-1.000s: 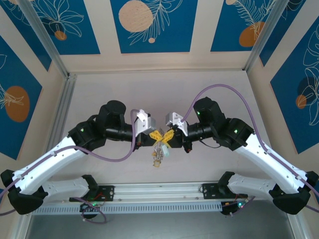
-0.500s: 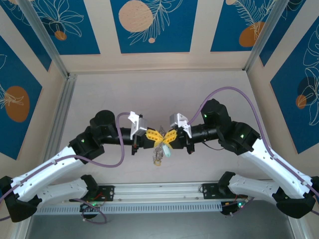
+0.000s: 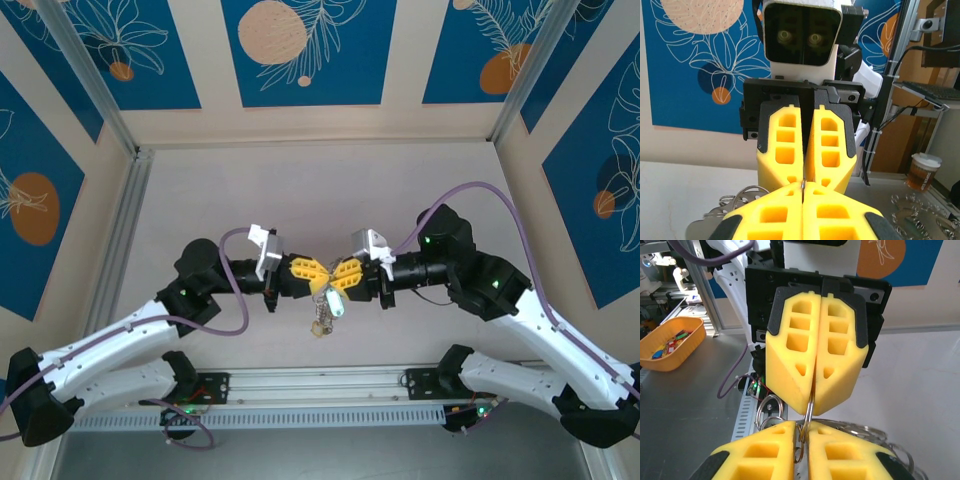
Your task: Put the keys on the keyring
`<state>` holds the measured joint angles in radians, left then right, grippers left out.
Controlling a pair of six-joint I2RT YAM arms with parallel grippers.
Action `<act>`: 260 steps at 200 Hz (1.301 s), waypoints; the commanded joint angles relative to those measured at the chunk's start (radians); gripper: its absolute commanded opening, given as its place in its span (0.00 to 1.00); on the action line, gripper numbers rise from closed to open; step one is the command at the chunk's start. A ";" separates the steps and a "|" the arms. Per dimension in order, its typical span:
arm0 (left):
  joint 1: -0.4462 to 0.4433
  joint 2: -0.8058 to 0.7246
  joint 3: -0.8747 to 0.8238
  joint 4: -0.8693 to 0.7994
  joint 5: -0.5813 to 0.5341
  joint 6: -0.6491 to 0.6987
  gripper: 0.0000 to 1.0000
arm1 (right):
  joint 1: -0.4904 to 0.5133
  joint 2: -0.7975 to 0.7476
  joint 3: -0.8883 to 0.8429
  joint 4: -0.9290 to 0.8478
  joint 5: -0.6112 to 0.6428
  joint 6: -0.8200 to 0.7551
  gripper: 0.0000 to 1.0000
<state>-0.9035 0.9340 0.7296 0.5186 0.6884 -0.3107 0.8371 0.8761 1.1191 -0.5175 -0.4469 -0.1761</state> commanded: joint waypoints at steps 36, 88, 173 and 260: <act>0.012 0.003 -0.013 0.174 -0.018 -0.044 0.00 | -0.003 -0.029 -0.039 0.058 -0.047 0.030 0.15; 0.014 0.004 -0.021 0.222 -0.017 -0.048 0.00 | -0.016 -0.030 -0.048 0.071 -0.033 0.055 0.14; 0.020 0.032 -0.044 0.384 -0.001 -0.123 0.00 | -0.030 -0.038 -0.067 0.107 -0.059 0.072 0.13; 0.032 0.098 -0.074 0.561 0.007 -0.223 0.00 | -0.040 -0.055 -0.077 0.132 -0.064 0.062 0.05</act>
<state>-0.8848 1.0359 0.6567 0.9520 0.7063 -0.5053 0.7979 0.8341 1.0618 -0.3763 -0.4870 -0.1116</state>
